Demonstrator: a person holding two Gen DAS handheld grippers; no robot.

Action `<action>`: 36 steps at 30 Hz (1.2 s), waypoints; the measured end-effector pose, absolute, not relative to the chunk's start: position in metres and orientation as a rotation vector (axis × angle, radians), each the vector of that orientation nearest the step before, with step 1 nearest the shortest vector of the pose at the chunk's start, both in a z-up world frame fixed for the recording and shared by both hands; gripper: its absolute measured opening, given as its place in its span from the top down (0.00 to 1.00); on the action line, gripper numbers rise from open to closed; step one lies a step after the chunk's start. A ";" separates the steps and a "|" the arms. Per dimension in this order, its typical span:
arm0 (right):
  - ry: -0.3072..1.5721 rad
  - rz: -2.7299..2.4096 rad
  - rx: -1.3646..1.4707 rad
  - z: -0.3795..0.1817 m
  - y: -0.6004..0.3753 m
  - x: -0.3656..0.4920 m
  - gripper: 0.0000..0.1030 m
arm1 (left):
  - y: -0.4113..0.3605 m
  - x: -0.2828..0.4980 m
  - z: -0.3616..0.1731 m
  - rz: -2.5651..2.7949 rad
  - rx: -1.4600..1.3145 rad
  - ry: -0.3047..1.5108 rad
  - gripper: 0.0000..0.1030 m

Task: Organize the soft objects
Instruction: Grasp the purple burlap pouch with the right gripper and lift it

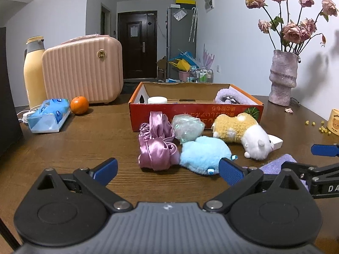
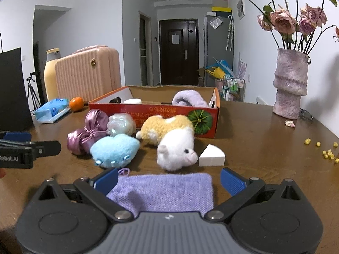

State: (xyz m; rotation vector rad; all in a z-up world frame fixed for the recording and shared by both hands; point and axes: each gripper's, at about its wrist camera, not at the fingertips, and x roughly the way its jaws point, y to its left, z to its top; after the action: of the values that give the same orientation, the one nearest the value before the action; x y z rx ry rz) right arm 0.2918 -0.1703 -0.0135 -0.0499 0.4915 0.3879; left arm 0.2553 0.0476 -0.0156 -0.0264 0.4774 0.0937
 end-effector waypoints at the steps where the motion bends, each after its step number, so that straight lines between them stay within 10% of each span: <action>1: 0.498 0.389 -0.053 -0.015 -0.169 0.292 0.00 | 0.048 0.254 -0.016 0.091 -0.028 0.478 0.00; 36: 0.680 0.434 -0.127 -0.048 -0.130 0.322 0.07 | 0.053 0.255 -0.016 0.074 -0.065 0.517 0.00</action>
State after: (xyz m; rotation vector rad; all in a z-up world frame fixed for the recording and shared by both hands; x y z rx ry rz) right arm 0.3224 -0.1302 -0.0476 -0.1273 0.6800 0.4344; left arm 0.2550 0.0529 -0.0160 -0.0649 0.5173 0.0739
